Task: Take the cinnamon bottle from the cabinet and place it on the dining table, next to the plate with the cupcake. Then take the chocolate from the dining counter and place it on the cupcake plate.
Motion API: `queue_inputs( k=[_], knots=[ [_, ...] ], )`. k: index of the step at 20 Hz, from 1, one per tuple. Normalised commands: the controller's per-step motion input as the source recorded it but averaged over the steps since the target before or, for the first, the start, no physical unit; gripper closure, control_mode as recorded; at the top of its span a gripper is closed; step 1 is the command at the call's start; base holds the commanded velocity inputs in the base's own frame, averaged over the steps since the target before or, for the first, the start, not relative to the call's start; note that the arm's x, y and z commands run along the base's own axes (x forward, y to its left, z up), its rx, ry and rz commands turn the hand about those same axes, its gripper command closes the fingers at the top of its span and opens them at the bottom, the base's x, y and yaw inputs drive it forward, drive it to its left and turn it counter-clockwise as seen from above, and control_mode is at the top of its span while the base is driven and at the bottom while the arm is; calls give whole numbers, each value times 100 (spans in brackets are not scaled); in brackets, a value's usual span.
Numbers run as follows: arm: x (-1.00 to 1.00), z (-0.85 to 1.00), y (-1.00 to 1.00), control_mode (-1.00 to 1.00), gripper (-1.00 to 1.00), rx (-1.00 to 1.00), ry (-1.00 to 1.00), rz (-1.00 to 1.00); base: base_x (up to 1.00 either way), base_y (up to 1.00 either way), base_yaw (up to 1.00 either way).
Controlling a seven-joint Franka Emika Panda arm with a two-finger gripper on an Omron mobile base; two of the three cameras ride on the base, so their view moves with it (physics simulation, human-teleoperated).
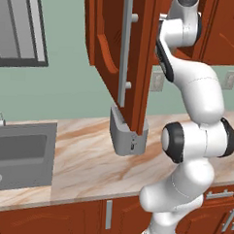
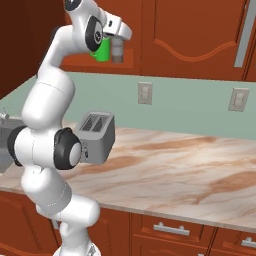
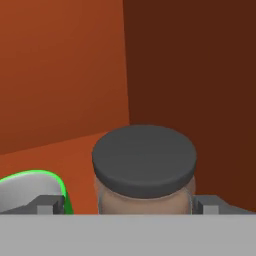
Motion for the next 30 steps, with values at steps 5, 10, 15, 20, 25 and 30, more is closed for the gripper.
queue_inputs(
  k=[5, 10, 15, 20, 25, 30],
  knots=[
    [8, -11, 0, -100, 100, 0, 0, 0, 0, 0, 0],
    [-12, -1, -1, -100, 100, 0, 0, 0, 0, 0, 0],
    [-91, -1, -7, -100, 100, 0, -14, 11, 0, 0, 0],
    [-100, -1, -6, -100, 100, 0, -13, 12, 0, 0, 0],
    [-100, -15, 0, -100, 100, 0, -4, 13, 0, 0, 0],
    [-100, -41, 0, -100, 100, 0, -2, 22, 0, 0, 0]
  ],
)
